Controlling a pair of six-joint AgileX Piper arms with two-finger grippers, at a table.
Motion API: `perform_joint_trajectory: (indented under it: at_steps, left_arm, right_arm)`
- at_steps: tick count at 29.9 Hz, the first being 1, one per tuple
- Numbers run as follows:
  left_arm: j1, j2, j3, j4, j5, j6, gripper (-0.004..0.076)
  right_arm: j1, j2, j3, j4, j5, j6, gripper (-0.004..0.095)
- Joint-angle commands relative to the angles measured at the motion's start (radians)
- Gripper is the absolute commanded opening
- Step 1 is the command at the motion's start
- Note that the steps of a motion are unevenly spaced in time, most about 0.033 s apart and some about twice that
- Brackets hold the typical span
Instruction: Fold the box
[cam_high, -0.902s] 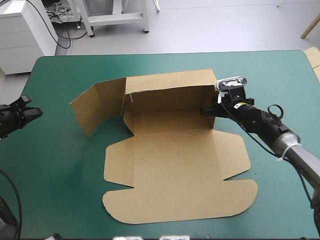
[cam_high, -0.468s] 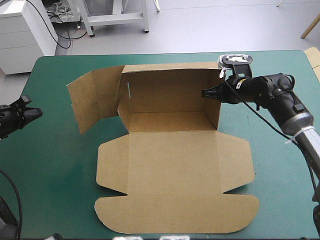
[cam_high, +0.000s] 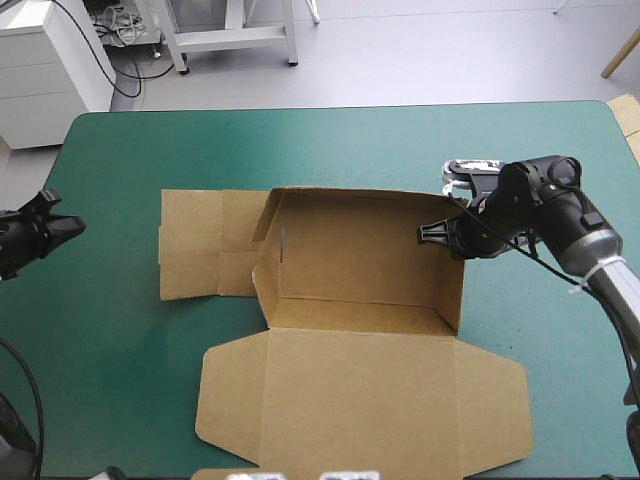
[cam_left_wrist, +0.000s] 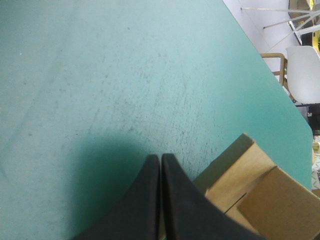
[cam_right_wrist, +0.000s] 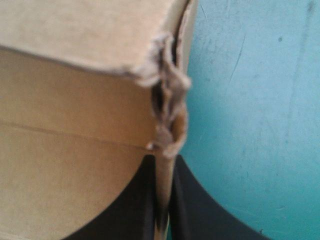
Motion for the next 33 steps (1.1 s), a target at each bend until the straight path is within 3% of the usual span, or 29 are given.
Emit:
perform_joint_trajectory:
  at_steps: [1,6,15,20,24,29,31,33]
  left_arm:
    - [0.001,-0.038,-0.024,-0.088,0.009,-0.008,-0.0008]
    - [0.001,-0.038,-0.024,-0.096,0.019,-0.008,-0.0008]
    - [0.001,-0.038,-0.024,-0.096,0.017,-0.008,-0.0008]
    - [0.001,-0.038,-0.024,-0.096,0.017,-0.008,-0.0008]
    - [0.001,-0.038,-0.024,-0.096,0.013,-0.008,-0.0008]
    - [0.001,-0.038,-0.024,-0.096,0.013,-0.008,-0.0008]
    - [0.001,-0.038,-0.024,-0.096,0.013,-0.008,-0.0008]
    - [0.001,-0.038,-0.024,-0.096,0.013,-0.002,-0.0008]
  right_arm:
    - [-0.001,-0.036,0.026,-0.018,-0.034,-0.029,-0.0014]
    - [-0.001,0.012,0.033,-0.079,-0.091,-0.038,-0.0014]
    - [-0.003,0.129,0.031,-0.079,-0.316,-0.083,-0.0014]
    - [-0.003,0.184,-0.016,-0.079,-0.321,-0.112,0.0039]
    - [-0.003,0.202,-0.064,-0.069,-0.319,-0.112,0.0274]
    - [-0.003,0.202,-0.164,-0.062,-0.255,-0.096,0.0753]
    - [-0.003,0.202,-0.230,-0.062,-0.195,-0.094,0.0851]
    - [-0.003,0.202,-0.303,-0.063,-0.123,-0.094,0.0875]
